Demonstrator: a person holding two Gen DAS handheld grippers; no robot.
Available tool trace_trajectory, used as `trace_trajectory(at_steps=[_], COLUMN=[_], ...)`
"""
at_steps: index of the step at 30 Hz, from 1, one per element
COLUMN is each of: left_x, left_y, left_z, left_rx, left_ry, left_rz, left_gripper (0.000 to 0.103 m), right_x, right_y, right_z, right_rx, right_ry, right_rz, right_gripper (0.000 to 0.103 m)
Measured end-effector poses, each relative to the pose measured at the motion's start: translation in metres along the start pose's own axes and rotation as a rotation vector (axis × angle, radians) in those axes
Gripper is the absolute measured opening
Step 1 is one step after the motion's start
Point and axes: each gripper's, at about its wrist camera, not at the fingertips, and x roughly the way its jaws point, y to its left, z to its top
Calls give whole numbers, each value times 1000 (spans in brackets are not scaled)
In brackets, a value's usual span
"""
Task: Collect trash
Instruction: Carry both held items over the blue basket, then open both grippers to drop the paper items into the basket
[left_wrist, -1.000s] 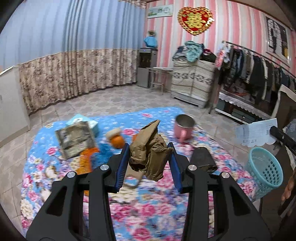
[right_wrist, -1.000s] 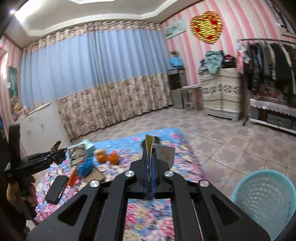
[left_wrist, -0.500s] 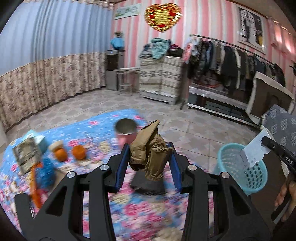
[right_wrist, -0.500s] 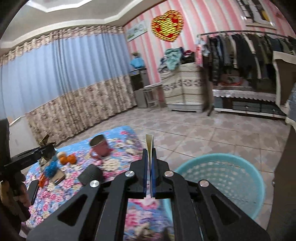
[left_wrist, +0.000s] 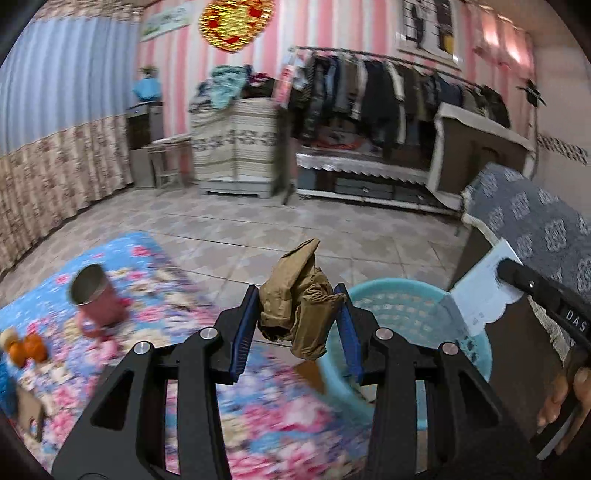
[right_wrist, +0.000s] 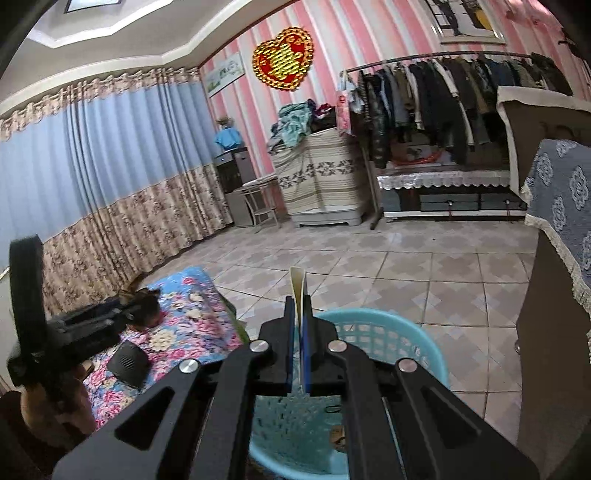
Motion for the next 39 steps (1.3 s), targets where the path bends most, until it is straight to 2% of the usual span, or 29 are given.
trace_trajectory(at_steps=[6, 9, 15, 16, 17, 19, 24, 26, 32, 39], left_x=[40, 60, 90, 93, 96, 96, 92, 86, 61, 35], left_y=[-42, -55, -80, -81, -80, -74, -52, -43, -14, 20], left_z=[-4, -5, -10, -11, -11, -11, 0, 5, 17, 11], left_rx=[59, 52, 107, 108, 103, 88, 66, 61, 32, -30], left_ry=[47, 76, 102, 111, 119, 116, 100, 69, 11, 0], left_rz=[-66, -105, -93, -93, -87, -68, -11, 31, 105, 134], left_gripper=[40, 40, 42, 48, 59, 72, 80, 90, 93, 95], right_x=[2, 3, 7, 9, 9, 11, 16, 20, 38, 66], right_y=[-24, -30, -42, -43, -43, -42, -39, -36, -25, -8], right_z=[-2, -3, -4, -4, -4, -5, -7, -9, -15, -25], right_rx=[34, 39, 65, 67, 66, 64, 66, 65, 58, 41], right_ry=[0, 2, 10, 12, 12, 14, 21, 26, 44, 85], right_rz=[-22, -30, -43, -43, -44, -44, -36, -32, -21, -36], right_gripper=[4, 4, 4, 4, 4, 4, 4, 4, 4, 5])
